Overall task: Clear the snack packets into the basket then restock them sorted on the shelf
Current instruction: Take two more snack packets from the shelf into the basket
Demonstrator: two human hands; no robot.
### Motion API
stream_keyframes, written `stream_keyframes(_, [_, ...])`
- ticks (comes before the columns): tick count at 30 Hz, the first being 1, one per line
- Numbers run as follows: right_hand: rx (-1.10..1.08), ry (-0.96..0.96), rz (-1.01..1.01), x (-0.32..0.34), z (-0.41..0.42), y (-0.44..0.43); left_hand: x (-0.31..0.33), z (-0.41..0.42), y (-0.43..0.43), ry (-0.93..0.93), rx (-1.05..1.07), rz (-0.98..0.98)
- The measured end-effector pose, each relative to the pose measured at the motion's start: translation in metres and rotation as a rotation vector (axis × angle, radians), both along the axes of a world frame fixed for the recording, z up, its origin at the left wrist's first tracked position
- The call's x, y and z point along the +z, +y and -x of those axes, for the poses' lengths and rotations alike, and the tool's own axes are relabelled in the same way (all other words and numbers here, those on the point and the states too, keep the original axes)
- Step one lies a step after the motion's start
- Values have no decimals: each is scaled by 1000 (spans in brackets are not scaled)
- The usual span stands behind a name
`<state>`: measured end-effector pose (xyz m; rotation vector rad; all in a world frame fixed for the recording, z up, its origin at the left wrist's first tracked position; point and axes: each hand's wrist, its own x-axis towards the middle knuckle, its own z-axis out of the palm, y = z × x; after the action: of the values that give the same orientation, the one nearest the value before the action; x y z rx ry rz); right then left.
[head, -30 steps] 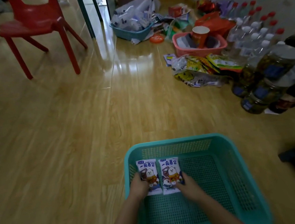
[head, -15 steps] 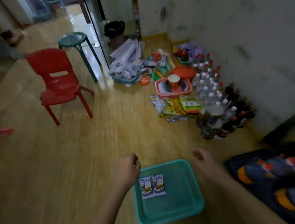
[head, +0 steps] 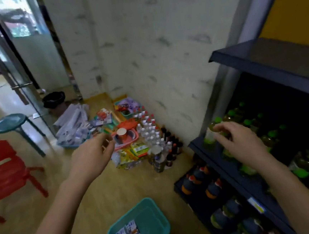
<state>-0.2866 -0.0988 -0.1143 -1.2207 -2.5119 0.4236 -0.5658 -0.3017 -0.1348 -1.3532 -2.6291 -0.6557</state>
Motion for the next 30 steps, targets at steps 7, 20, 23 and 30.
stream_keyframes(7, [-355, 49, -60, 32, -143, -69, 28, -84, 39, 36, -332, -82])
stream_keyframes(20, [-936, 140, -208, 60, -351, -150, 81, -300, 135, 30, -903, -226])
stream_keyframes(23, [-970, 125, -243, 71, -386, -146, 92, -351, 158, 46, -968, -287])
stream_keyframes(30, [-925, 130, -247, 92, -467, -90, 104, -455, 204, 1, -952, -352])
